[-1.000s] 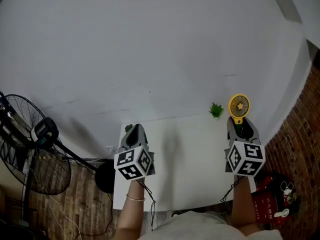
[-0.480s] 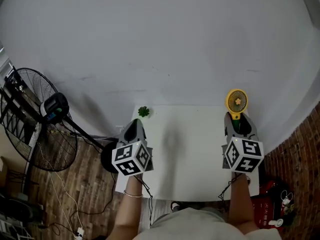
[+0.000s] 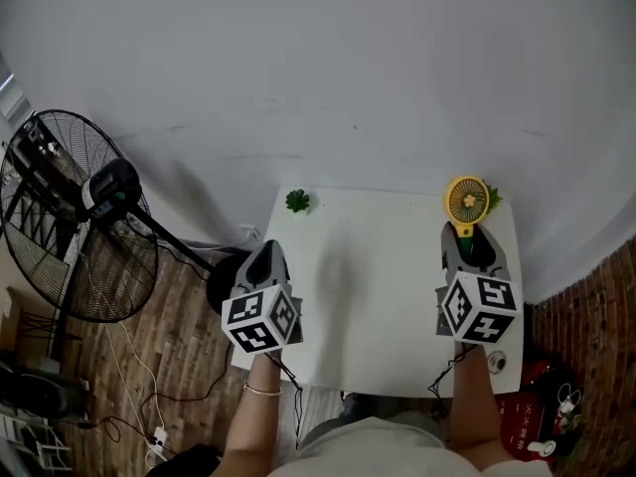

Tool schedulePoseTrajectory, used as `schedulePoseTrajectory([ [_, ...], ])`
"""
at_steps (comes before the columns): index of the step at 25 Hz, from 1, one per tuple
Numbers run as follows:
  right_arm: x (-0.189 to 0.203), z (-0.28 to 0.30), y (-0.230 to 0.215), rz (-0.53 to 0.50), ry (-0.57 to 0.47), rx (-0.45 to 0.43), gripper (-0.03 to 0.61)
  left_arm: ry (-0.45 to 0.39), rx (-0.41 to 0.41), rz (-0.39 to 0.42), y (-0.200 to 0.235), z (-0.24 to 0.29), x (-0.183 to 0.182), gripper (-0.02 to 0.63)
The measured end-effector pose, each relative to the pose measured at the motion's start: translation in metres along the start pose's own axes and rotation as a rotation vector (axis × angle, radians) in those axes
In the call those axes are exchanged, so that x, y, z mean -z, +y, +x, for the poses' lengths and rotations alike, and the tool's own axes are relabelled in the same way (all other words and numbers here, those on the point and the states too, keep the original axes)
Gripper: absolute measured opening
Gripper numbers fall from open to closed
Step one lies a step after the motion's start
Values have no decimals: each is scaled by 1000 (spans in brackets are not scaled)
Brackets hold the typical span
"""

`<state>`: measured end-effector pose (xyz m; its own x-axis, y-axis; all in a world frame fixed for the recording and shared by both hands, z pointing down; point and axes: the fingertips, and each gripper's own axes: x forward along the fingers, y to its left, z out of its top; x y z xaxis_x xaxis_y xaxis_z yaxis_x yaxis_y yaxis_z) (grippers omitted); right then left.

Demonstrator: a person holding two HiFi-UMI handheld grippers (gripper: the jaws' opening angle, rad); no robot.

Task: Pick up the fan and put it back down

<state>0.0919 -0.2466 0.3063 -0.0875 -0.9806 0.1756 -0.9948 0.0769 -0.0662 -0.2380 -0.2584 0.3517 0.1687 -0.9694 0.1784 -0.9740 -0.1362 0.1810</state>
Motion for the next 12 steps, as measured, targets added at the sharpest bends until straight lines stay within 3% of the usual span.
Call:
schedulePoseTrajectory([
  [12,97,39,10,64,208,-13,178,178,-57,-37,45,15,93,11],
])
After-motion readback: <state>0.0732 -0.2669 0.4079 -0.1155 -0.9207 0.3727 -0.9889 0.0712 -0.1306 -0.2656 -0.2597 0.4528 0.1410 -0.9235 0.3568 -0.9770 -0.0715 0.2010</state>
